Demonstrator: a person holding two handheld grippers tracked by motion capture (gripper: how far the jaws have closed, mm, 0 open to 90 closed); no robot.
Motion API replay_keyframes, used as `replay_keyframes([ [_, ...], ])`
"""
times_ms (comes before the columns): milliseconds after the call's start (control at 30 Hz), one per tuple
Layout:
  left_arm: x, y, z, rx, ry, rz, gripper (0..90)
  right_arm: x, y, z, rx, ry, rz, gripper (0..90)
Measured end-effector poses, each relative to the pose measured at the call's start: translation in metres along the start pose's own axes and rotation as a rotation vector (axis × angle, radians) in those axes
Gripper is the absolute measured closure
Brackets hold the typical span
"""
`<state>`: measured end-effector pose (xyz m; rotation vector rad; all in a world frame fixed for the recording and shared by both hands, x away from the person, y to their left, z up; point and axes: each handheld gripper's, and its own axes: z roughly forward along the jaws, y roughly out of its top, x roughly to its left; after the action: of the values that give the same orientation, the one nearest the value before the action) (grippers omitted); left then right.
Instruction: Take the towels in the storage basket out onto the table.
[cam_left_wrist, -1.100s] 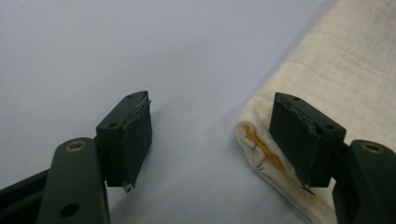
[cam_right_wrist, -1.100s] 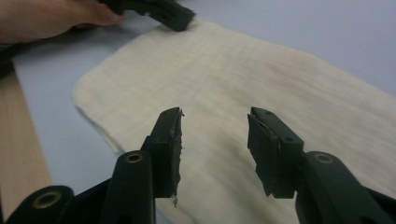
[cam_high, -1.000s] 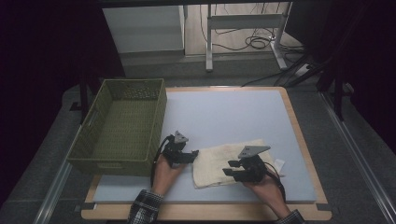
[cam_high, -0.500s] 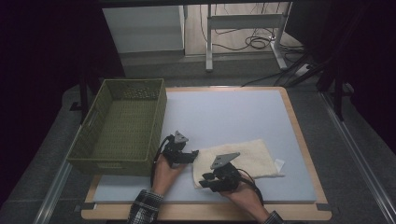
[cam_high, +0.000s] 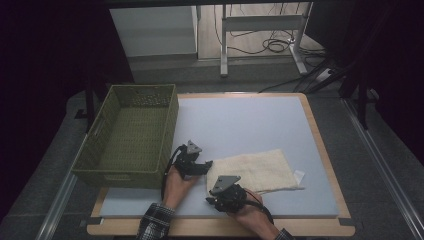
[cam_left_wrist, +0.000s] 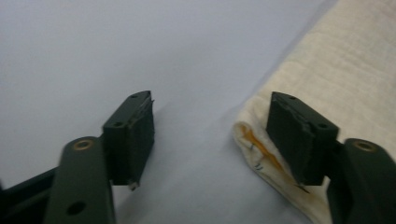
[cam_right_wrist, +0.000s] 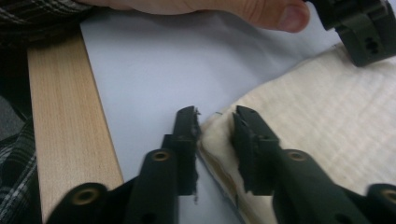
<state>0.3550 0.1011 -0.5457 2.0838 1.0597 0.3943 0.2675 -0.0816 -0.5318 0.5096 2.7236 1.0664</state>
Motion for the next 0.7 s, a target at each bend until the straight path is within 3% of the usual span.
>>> replay_keyframes([
  [167,-0.004,0.000,-0.002,0.002,-0.036,-0.002,54.9,-0.005,-0.001,-0.001,-0.006,0.007,0.050,82.3],
  [233,-0.002,0.001,-0.002,-0.003,-0.096,-0.014,74.7,-0.006,0.000,-0.001,-0.002,0.012,0.061,83.5],
  [300,-0.003,0.002,-0.001,-0.002,-0.114,-0.011,85.7,-0.007,0.000,-0.001,-0.003,0.020,0.069,83.9],
  [400,-0.004,0.004,-0.004,-0.013,-0.109,0.016,86.8,-0.008,0.001,-0.001,-0.009,0.042,0.079,84.0],
  [700,-0.008,0.024,-0.020,-0.092,-0.117,0.026,86.7,-0.014,0.009,-0.021,-0.089,0.063,0.093,83.7],
])
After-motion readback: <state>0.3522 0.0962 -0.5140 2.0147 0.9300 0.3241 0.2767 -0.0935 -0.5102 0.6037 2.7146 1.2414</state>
